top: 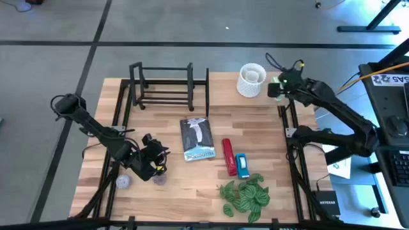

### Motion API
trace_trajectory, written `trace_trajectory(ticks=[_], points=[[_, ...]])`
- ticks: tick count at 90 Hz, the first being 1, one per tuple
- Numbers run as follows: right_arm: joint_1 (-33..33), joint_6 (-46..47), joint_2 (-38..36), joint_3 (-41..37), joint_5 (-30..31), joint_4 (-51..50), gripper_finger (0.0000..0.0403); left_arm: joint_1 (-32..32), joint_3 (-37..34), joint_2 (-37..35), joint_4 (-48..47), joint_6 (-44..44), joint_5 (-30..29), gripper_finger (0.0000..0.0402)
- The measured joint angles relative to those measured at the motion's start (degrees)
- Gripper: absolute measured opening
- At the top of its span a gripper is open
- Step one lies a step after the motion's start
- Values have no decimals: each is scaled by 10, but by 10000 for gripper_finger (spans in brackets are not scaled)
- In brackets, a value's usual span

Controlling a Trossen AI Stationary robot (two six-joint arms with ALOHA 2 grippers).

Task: Stock shelves
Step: Put the red stapler on the shelf

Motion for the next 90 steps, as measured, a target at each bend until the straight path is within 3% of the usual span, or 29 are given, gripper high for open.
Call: trace_trajectory(ticks=[10,21,32,47,70,79,90], points=[[20,-4,-29,22,-7,-12,278,0,0,0,0,0,0,67],[91,6,-60,24,-13,0,269,0,0,0,0,0,0,67],[197,39,-71,12,4,28,260,0,0,0,0,-3,0,67],[378,59,-50,-24,58,141,250,0,0,0,0,-3,0,67],[616,90,83,-41,137,299,233,0,0,0,0,-6,3,67],[664,94,169,-16,142,340,223,0,0,0,0,-5,2,67],[684,116,272,38,121,323,209,0,0,0,0,-4,1,67]])
